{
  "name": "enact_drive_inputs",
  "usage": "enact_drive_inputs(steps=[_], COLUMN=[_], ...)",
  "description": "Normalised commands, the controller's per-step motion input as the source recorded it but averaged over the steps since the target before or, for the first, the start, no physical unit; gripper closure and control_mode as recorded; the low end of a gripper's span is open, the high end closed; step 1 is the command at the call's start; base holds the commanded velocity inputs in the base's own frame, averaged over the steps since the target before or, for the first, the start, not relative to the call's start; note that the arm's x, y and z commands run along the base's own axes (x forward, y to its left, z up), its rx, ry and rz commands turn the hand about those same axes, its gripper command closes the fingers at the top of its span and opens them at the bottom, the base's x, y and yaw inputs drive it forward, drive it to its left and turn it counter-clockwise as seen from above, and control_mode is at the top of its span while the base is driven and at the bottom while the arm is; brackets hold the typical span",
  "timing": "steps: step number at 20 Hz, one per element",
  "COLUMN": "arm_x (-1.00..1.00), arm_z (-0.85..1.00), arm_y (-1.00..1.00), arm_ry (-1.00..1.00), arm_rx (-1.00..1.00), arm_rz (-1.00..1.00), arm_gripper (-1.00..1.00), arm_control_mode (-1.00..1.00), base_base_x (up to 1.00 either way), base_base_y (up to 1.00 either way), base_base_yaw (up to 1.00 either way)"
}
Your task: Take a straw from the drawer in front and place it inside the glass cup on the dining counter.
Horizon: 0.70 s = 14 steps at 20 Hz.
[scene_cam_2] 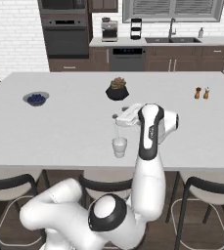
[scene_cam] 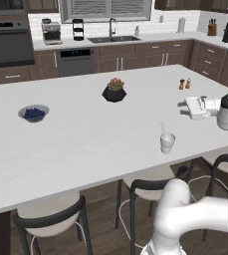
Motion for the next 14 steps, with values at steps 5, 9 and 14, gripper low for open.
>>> enact_drive_inputs(steps=[5,9,14], arm_x=[-0.58,-0.57,-0.5], arm_z=[0.93,0.67,0.41], arm_y=[0.2,0.33,0.49], arm_ry=[0.0,0.0,0.0], arm_rx=[-0.13,-0.2,-0.26], arm_rz=[-0.18,-0.11,-0.01], arm_gripper=[-1.0,-1.0,-1.0], arm_control_mode=[-1.0,-1.0,-1.0], base_base_x=[0.0,0.0,0.0], base_base_y=[0.0,0.0,0.0], base_base_yaw=[0.0,0.0,0.0])
